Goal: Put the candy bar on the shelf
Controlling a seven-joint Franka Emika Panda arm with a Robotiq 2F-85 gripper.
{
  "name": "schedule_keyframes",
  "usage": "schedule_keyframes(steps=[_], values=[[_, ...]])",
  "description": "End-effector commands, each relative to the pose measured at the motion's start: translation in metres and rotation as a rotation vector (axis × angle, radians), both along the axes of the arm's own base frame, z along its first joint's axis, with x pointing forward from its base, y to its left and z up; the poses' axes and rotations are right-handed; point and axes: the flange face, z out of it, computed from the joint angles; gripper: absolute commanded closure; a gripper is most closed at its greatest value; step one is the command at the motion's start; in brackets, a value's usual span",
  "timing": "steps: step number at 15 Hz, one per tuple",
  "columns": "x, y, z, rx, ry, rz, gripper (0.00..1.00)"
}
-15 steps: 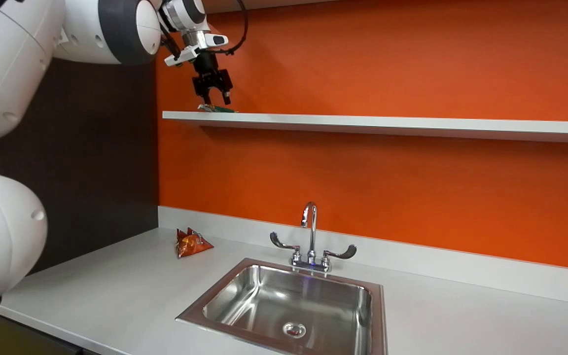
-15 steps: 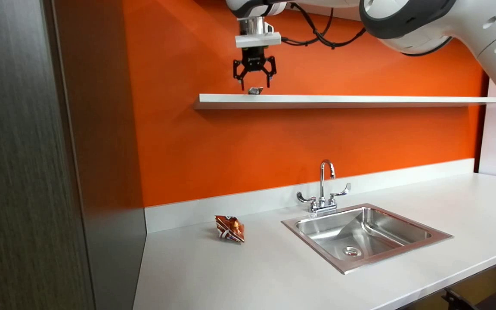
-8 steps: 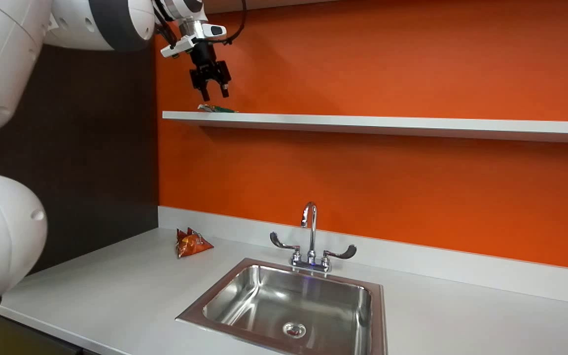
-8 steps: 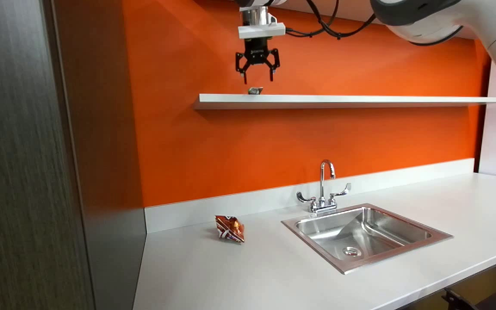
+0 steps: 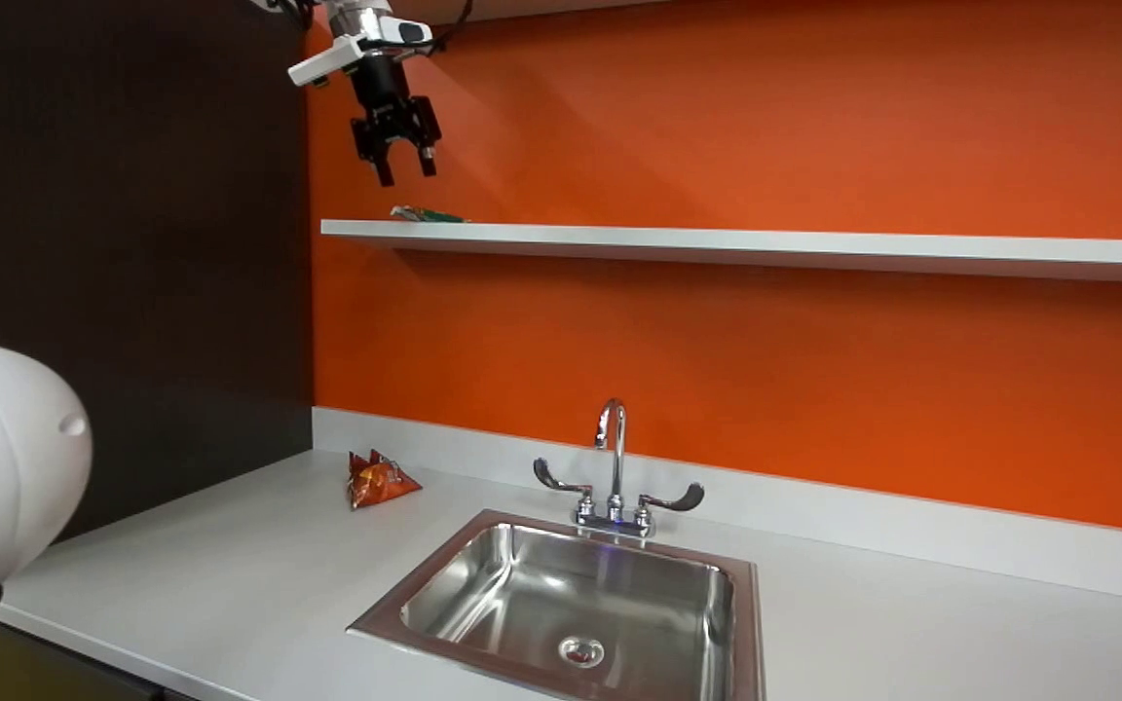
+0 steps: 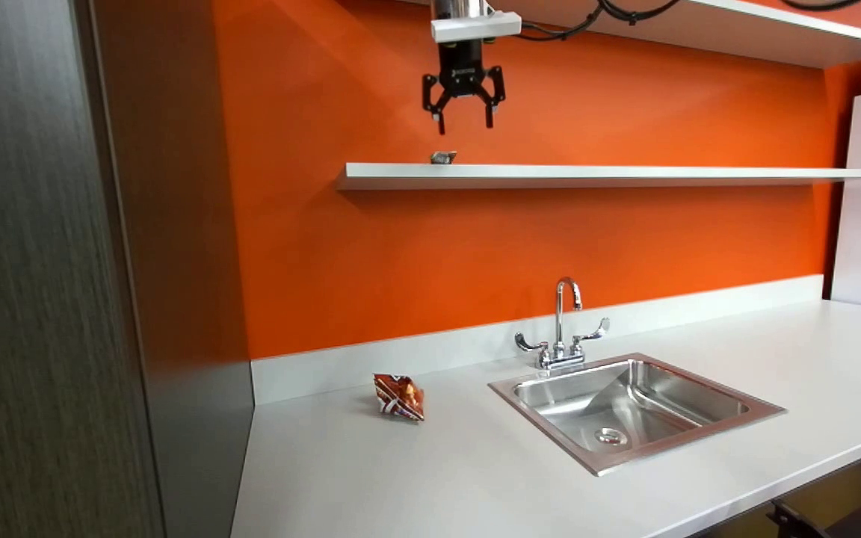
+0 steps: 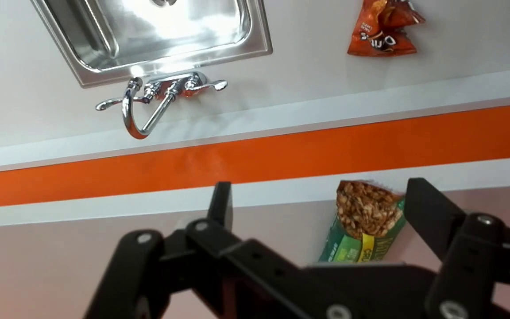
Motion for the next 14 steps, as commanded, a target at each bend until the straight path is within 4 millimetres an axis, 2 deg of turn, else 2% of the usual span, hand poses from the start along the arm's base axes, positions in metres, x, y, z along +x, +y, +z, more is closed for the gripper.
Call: schedule_keyframes(steps=[1, 4, 8, 11, 14], values=[[-0.045, -0.012, -0.002, -0.002, 0.016, 0.049, 0.0], [-0.074, -0.02, -0.012, 0.002, 0.045, 0.079, 0.0], [-0.11, -0.034, -0.042, 0.031, 0.112, 0.147, 0.0], [-0.136, -0.044, -0.075, 0.042, 0.169, 0.209, 0.0], [-0.163, -0.053, -0.118, 0.03, 0.22, 0.255, 0.0]])
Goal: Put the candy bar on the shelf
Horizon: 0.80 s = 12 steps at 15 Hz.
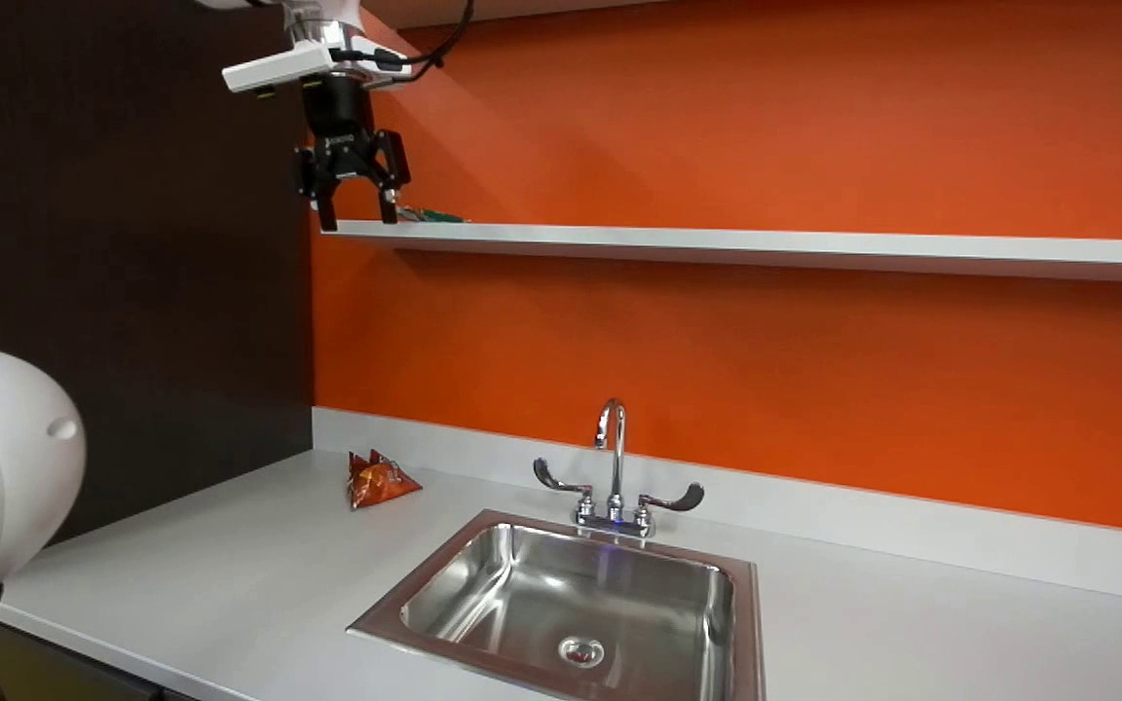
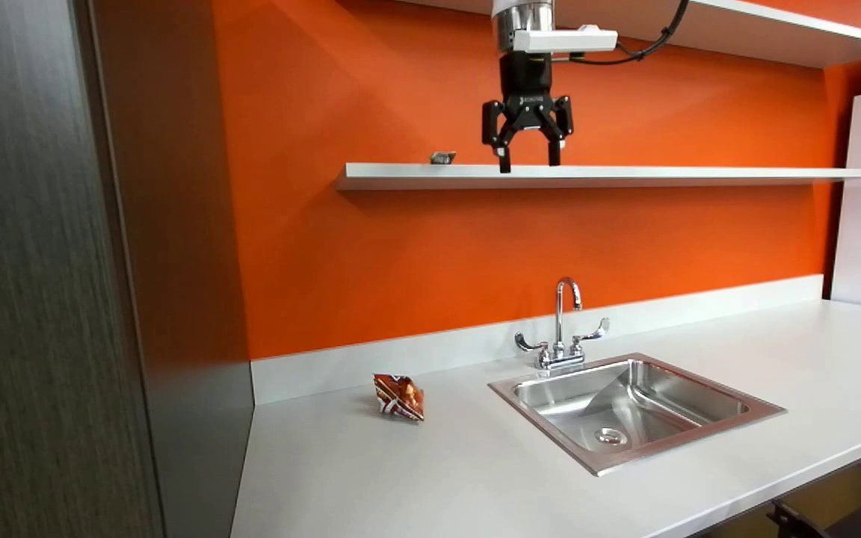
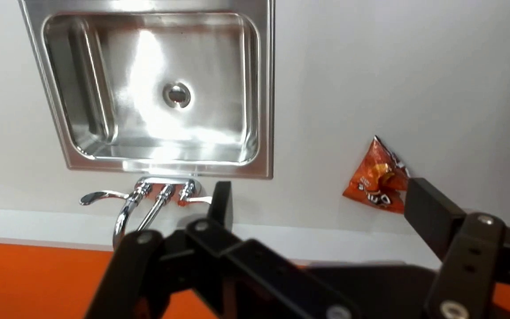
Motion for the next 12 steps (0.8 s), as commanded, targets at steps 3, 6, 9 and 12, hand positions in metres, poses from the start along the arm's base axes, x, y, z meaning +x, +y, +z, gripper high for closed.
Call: schedule_keyframes(steps=[3, 6, 9, 12], values=[[-0.06, -0.019, -0.081, -0.017, 0.04, 0.057, 0.0], [-0.086, -0.026, -0.132, -0.022, 0.073, 0.053, 0.0], [-0.106, -0.036, -0.171, -0.028, 0.102, 0.046, 0.0], [-0.101, -0.033, -0.181, -0.037, 0.143, 0.033, 0.0]])
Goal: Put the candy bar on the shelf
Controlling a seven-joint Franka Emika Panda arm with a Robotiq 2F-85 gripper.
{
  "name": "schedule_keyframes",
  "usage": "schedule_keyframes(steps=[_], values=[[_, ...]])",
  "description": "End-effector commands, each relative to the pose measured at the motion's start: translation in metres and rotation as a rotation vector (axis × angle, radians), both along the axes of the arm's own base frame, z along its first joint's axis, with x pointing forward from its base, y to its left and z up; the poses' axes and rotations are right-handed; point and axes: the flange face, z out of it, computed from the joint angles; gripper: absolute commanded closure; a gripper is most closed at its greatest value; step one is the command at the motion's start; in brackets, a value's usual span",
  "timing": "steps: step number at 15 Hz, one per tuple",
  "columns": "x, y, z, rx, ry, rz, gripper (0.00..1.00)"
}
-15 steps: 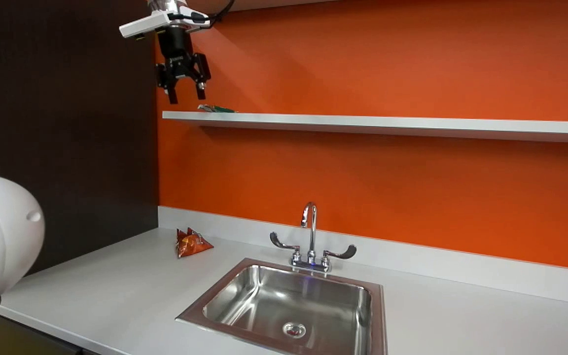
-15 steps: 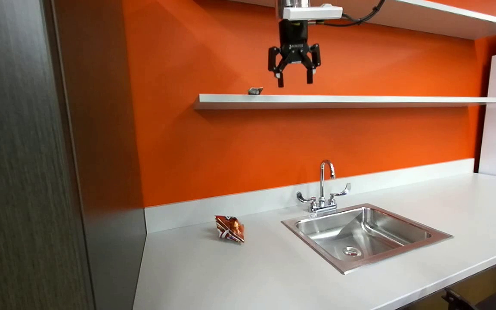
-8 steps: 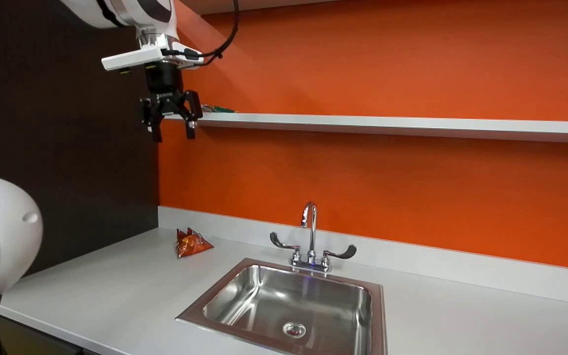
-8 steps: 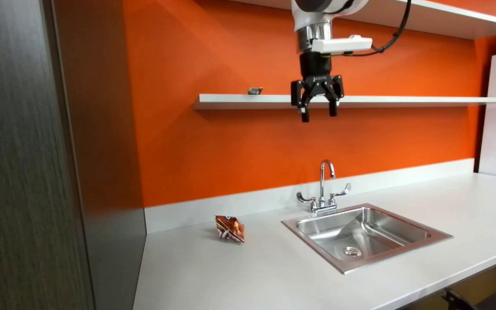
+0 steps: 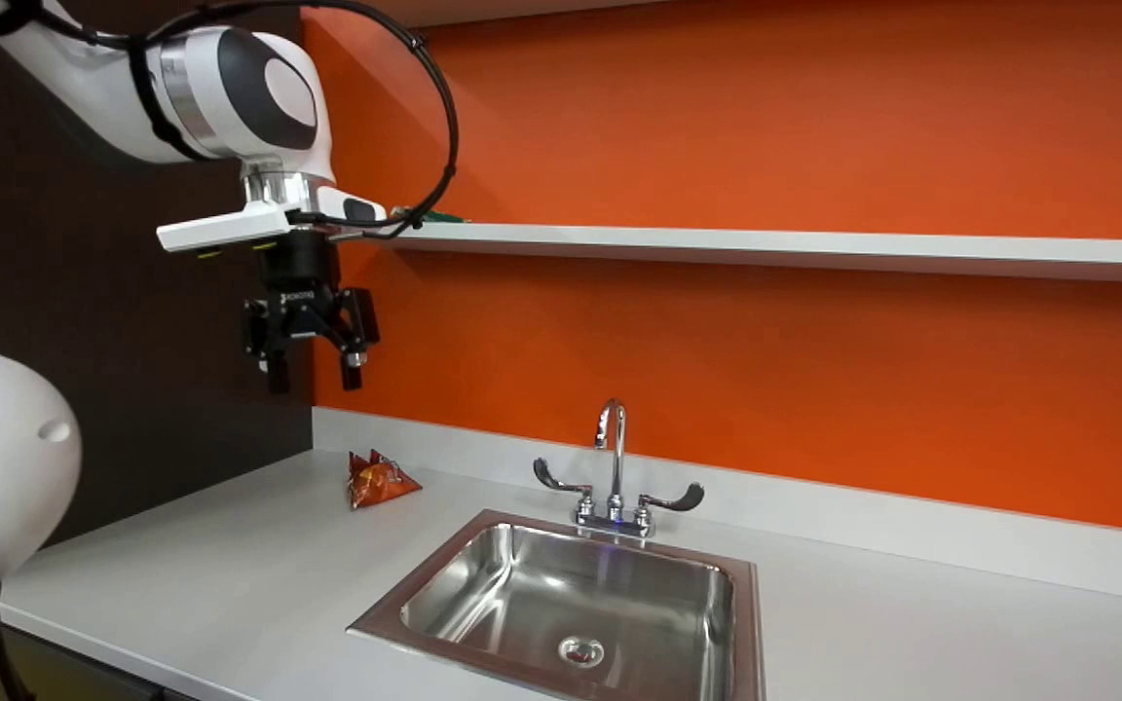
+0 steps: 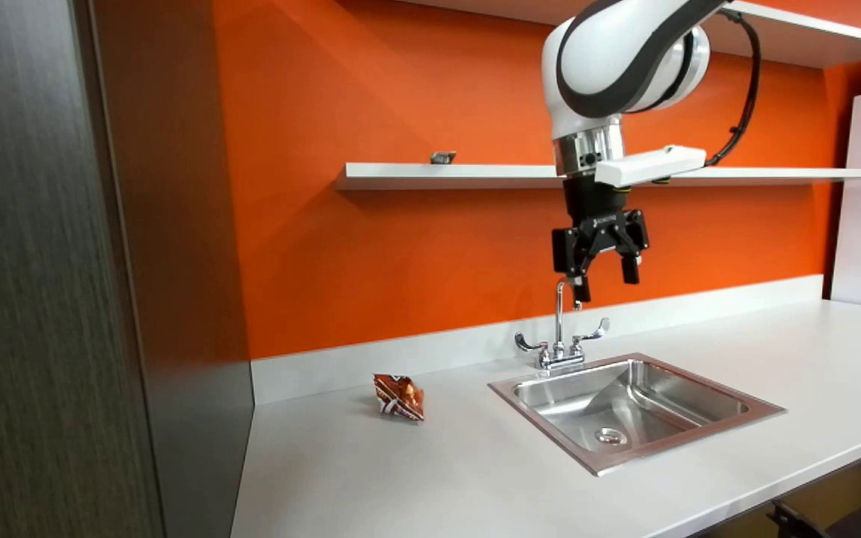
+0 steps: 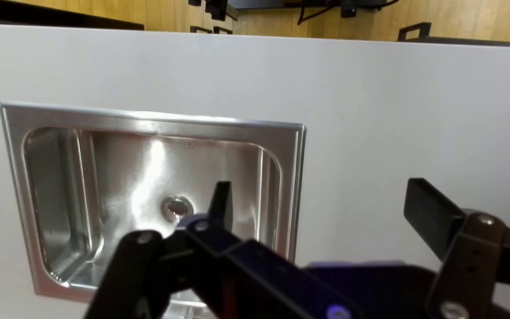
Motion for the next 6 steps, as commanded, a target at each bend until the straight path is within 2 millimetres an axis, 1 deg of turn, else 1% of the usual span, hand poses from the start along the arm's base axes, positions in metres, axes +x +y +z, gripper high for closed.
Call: schedule_keyframes(steps=[1, 3, 6], values=[[-0.004, -0.0034, -0.0066, -0.002, 0.008, -0.006, 0.0], [-0.0074, -0.0067, -0.011, -0.002, 0.011, -0.013, 0.0], [-0.0078, -0.0068, -0.0097, -0.002, 0.007, -0.013, 0.0]])
